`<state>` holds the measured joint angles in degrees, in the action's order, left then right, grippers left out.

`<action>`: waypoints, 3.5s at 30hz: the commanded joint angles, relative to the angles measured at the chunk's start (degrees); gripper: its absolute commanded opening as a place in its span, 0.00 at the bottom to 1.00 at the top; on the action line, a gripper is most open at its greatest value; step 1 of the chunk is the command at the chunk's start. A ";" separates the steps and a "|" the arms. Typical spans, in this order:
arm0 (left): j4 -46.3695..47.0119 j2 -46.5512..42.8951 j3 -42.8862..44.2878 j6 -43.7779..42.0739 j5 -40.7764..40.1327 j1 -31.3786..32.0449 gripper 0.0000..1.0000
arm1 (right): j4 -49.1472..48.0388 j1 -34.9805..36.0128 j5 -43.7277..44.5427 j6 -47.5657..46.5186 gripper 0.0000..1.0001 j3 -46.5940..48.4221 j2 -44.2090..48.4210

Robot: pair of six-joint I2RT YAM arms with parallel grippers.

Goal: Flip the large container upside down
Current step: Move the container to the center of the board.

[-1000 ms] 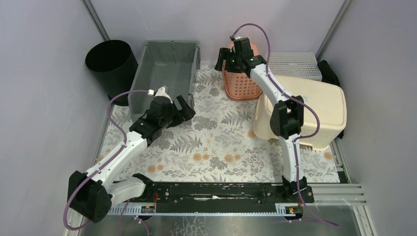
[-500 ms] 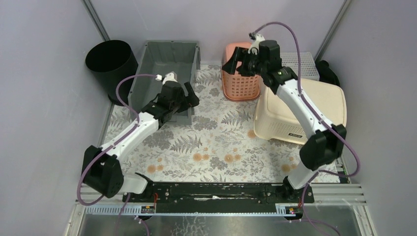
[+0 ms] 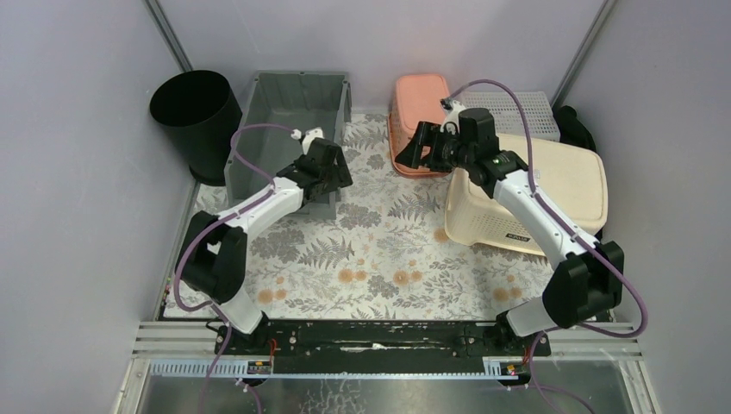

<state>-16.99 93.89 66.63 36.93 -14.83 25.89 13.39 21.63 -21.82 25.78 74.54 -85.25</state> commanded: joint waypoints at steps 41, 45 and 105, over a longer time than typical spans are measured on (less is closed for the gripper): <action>9.19 -1.54 -9.22 10.77 7.81 26.35 0.48 | 1.49 0.13 0.02 -3.01 0.87 -1.86 5.67; 7.98 -9.89 -10.90 10.69 6.11 27.66 0.63 | 1.71 0.10 -1.51 -3.27 0.84 -0.94 3.18; -13.92 -47.04 -20.78 17.23 -6.26 27.77 1.00 | 0.25 19.67 32.63 -12.46 0.00 3.86 -19.92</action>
<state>-32.18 46.98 46.72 53.32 -19.94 53.32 14.92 41.28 8.73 12.43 79.61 -107.63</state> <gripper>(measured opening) 0.998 0.239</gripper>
